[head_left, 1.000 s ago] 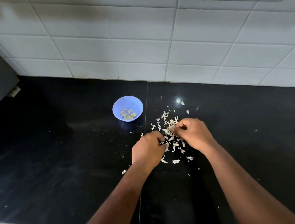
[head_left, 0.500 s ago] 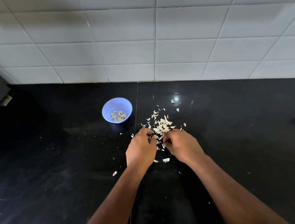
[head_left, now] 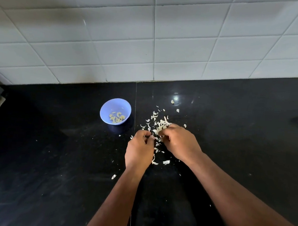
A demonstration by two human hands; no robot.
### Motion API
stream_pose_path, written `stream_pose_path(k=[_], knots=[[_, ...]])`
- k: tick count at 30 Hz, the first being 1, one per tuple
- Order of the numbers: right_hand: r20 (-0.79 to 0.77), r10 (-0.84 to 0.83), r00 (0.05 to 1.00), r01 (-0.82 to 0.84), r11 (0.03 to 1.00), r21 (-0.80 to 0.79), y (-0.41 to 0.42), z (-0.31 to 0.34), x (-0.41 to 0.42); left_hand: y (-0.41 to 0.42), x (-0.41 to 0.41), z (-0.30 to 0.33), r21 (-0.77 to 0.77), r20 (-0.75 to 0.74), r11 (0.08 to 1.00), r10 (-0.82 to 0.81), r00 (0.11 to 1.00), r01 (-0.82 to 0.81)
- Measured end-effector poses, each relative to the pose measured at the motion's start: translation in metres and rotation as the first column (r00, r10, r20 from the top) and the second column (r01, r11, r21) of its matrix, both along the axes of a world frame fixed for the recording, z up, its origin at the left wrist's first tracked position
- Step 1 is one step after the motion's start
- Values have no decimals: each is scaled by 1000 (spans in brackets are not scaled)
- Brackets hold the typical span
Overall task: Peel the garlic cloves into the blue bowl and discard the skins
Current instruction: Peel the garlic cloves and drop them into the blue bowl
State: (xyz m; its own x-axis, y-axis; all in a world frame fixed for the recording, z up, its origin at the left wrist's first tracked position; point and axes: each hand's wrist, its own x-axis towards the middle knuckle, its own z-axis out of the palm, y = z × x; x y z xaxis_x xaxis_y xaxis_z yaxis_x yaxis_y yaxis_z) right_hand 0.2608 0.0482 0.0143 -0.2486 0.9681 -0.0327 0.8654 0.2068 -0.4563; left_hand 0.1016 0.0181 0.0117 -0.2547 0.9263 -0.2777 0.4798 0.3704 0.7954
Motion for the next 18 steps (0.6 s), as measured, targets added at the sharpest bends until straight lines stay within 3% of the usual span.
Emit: stream_pose_path(k=[4, 8, 13, 16, 18], knots=[[5, 7, 1000, -7, 999, -33, 4, -2, -2, 3, -4, 1, 9, 21, 1000, -2, 1000, 2], [-317, -143, 938, 96, 983, -159, 5, 1, -2, 5, -1, 1, 21, 175, 999, -36, 984, 33], [-535, -257, 805, 131, 956, -263, 0, 13, -1, 11, 4, 3, -83, 468, 996, 64, 881, -28], [-589, -298, 752, 105, 935, -339, 1, 16, 3, 15, 6, 7, -134, 573, 990, 109, 812, -38], [-542, -298, 786, 110, 930, -351, 2, 15, 7, 16, 7, 8, -139, 578, 988, 135, 805, -66]])
